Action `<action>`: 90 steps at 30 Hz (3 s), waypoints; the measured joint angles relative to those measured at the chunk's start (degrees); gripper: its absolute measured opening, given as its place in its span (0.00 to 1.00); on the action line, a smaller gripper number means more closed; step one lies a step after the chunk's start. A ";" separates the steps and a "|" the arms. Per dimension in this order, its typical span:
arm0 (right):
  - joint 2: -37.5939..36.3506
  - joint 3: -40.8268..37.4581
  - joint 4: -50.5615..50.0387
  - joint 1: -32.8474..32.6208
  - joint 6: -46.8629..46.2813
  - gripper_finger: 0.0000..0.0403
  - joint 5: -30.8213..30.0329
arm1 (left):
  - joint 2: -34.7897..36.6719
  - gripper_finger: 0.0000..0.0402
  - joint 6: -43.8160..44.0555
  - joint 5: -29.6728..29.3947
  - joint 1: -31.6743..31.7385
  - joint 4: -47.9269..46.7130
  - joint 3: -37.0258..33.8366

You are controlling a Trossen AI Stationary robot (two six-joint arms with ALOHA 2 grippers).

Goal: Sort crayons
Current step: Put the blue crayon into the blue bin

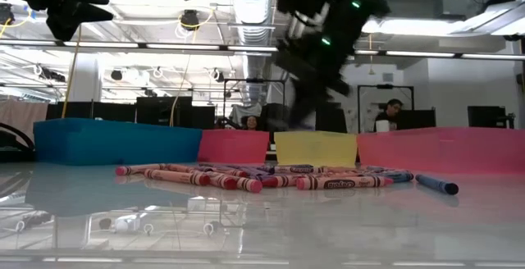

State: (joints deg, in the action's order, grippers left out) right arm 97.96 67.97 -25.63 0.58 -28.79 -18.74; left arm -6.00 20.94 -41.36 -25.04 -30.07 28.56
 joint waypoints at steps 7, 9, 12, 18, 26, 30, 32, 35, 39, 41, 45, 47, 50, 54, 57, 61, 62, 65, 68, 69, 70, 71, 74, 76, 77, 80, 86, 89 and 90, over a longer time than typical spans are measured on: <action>-0.05 2.99 23.72 0.93 9.70 0.01 -0.74 | 0.00 0.36 0.63 0.00 0.00 -0.47 0.00; 0.82 3.04 29.17 2.15 11.34 0.01 -0.81 | 0.00 0.36 1.01 0.00 0.00 -0.48 0.00; 3.28 4.44 32.93 3.94 12.34 0.00 -0.19 | 0.00 0.36 1.25 -0.01 0.00 -0.50 0.00; 13.45 15.03 33.95 5.78 19.34 0.00 2.67 | 0.00 0.36 1.27 0.02 0.00 -0.79 0.00; 27.81 36.34 29.47 9.36 28.40 0.00 6.89 | 0.00 0.36 2.02 -0.01 0.00 -1.13 0.02; 33.63 44.66 28.37 10.79 29.74 0.03 7.02 | 0.00 0.36 2.04 0.00 0.00 -1.52 0.02; 36.25 47.88 27.43 11.31 29.77 0.05 7.10 | 0.00 0.36 2.04 -0.02 0.02 -1.81 0.02; 39.73 51.73 24.87 11.70 29.47 0.09 7.19 | 0.00 0.36 2.02 0.00 0.02 -2.37 0.02; 43.28 54.92 22.78 12.18 28.36 0.15 9.94 | 0.00 0.36 2.02 -0.03 0.02 -2.83 0.02; 44.48 55.65 22.77 12.35 27.24 0.19 10.51 | 0.00 0.36 2.09 -0.02 0.02 -2.78 0.02; 44.41 55.86 22.41 13.02 27.70 0.24 11.18 | 0.00 0.36 2.36 -0.02 0.02 -2.81 0.02; 42.97 55.91 21.12 13.17 27.77 0.25 11.33 | 0.00 0.36 2.41 -0.02 0.02 -2.82 0.02; 38.79 55.91 16.68 12.84 30.59 0.25 11.41 | 0.00 0.36 2.41 -0.02 0.02 -2.90 0.02; 30.66 55.95 7.87 10.63 35.95 0.25 11.41 | 0.00 0.36 2.39 -0.41 0.02 -2.99 0.02; 24.12 55.95 4.06 8.03 36.80 0.25 11.55 | 0.00 0.36 2.36 -1.94 0.02 -2.99 0.02; 15.54 56.00 4.35 2.83 39.05 0.25 14.27 | 0.00 0.36 2.46 -4.64 0.02 -3.01 0.02; 13.54 56.06 4.68 1.11 39.98 0.25 14.34 | 0.00 0.36 2.70 -5.00 0.02 -3.01 0.02; 9.10 56.06 4.15 -4.07 44.10 0.25 14.31 | 0.00 0.36 3.78 -5.15 0.01 -2.99 0.02; 6.03 56.05 2.54 -9.09 48.69 0.25 9.63 | 0.00 0.36 3.86 -5.29 0.02 -2.99 0.02; 5.20 56.03 1.65 -10.61 50.22 0.25 7.04 | 0.00 0.36 3.90 -5.49 0.00 -3.03 0.02; 4.44 56.02 0.98 -11.92 51.67 0.25 4.38 | 0.02 0.36 3.90 -5.51 0.02 -3.01 0.02; 3.65 56.02 0.18 -13.15 52.80 0.25 1.71 | 0.00 0.36 3.82 -5.53 0.00 -3.01 0.02; 1.35 56.02 -3.93 -16.14 53.76 0.25 -4.49 | 0.01 0.36 3.89 -5.55 0.02 -3.03 0.02; 0.02 56.02 -7.50 -17.04 53.31 0.25 -4.86 | 0.01 0.36 4.67 -5.43 0.02 -3.03 0.02; -0.49 56.02 -8.80 -17.42 52.48 0.25 -4.94 | 0.00 0.36 5.16 -5.21 0.02 -3.03 0.02; -2.09 55.93 -12.61 -18.31 50.90 0.25 -5.07 | 0.00 0.36 6.50 -3.70 0.00 -3.03 0.02; -6.08 55.93 -17.97 -18.05 46.96 0.25 -5.22 | 0.00 0.36 5.66 -2.82 0.00 -3.05 0.02; -7.85 55.93 -22.05 -18.07 43.84 0.25 -5.53 | 0.02 0.36 4.69 -2.80 0.00 -3.10 0.02; -8.34 55.93 -23.31 -18.09 42.68 0.25 -5.55 | 0.00 0.36 4.44 -2.82 0.00 -3.12 0.02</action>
State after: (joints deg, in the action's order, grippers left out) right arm 89.62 123.90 -48.94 -17.52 13.89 -24.29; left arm -6.00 25.38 -44.18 -25.03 -33.19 28.58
